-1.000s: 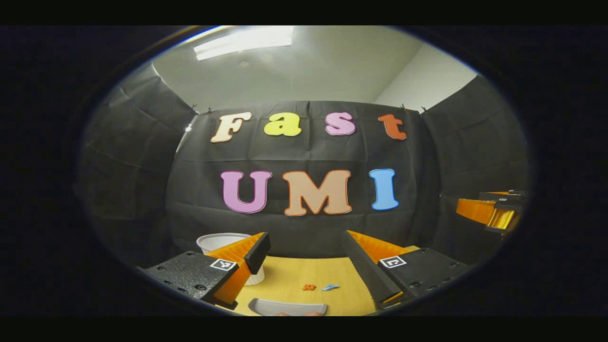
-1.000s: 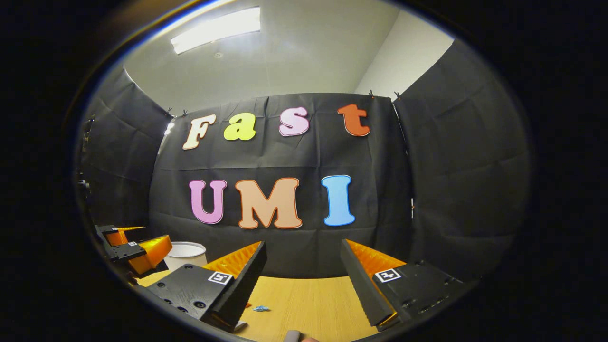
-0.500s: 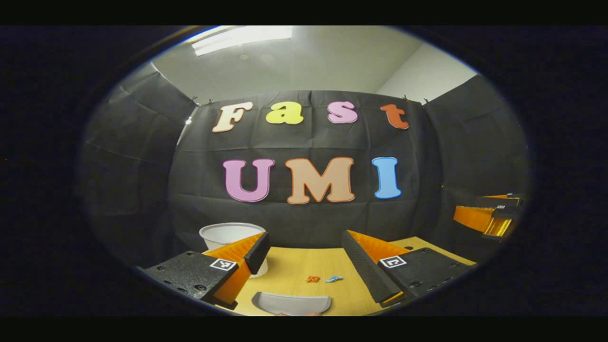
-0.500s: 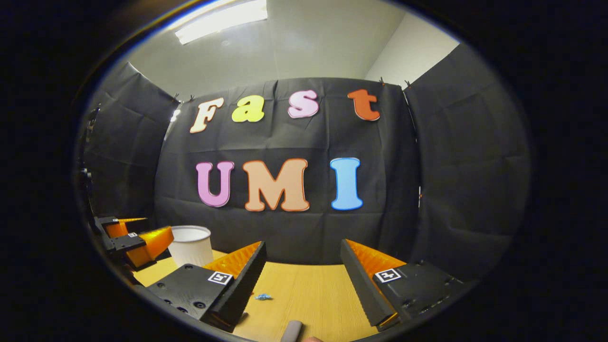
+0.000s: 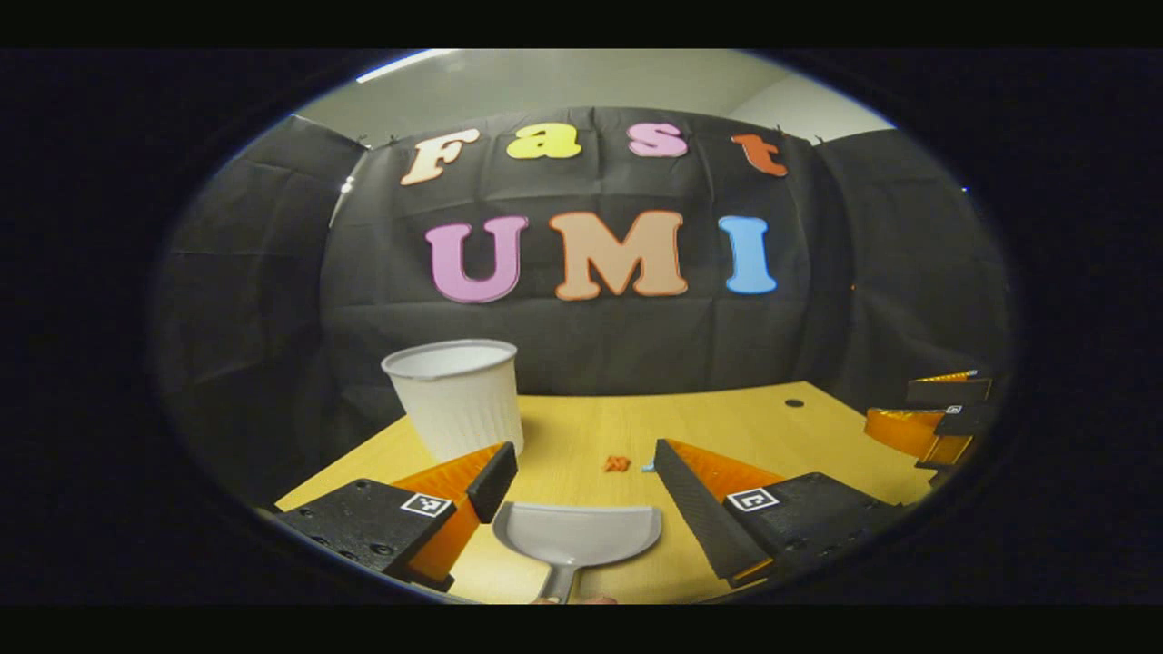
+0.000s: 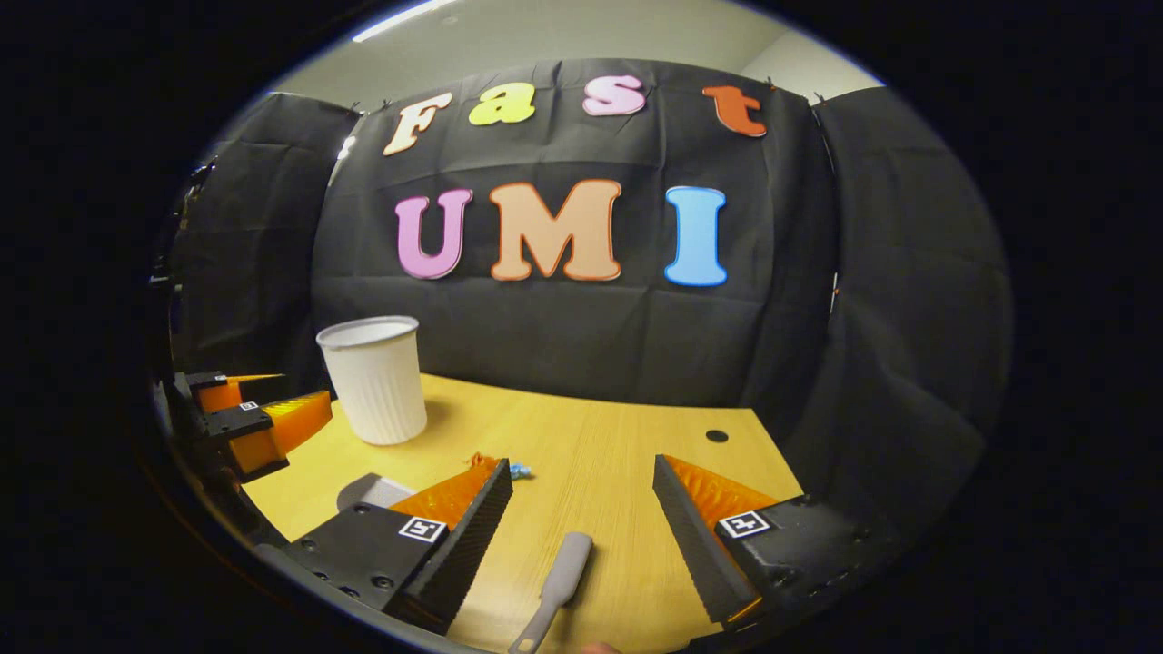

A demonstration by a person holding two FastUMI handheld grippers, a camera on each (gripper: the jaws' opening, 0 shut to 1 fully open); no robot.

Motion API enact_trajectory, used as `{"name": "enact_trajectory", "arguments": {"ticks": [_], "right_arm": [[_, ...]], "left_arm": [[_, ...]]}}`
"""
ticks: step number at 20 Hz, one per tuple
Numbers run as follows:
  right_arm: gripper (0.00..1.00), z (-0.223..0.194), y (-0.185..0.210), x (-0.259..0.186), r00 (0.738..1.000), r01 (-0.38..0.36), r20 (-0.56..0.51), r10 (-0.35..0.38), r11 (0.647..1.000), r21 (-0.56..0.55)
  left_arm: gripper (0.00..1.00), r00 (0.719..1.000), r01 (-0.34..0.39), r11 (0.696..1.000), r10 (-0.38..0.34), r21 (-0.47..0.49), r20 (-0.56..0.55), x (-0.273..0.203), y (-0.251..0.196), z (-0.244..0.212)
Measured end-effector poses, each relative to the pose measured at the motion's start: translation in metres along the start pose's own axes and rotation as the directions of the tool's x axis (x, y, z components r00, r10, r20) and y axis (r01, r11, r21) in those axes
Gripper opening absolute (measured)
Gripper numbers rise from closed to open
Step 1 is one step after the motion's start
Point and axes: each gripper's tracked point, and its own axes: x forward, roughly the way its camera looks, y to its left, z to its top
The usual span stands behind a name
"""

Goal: Pick up the small broom and dustpan from the desktop, sweep the trash into the dustpan with the broom, and then empty the trash into the garbage bin.

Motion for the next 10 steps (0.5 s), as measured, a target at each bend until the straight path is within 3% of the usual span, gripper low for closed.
{"name": "enact_trajectory", "arguments": {"ticks": [4,10], "right_arm": [[0.92,-0.066,0.017,0.012,0.987,-0.020,-0.161,0.019,1.000,-0.009],[0.93,-0.163,0.026,0.025,0.922,-0.022,-0.387,0.006,0.999,-0.037]], "left_arm": [[0.94,0.986,0.018,1.000,-0.018,0.001,-0.163,0.001,-0.001,-0.067],[0.95,0.929,0.005,1.000,-0.002,0.007,-0.371,-0.006,0.008,-0.151]]}}
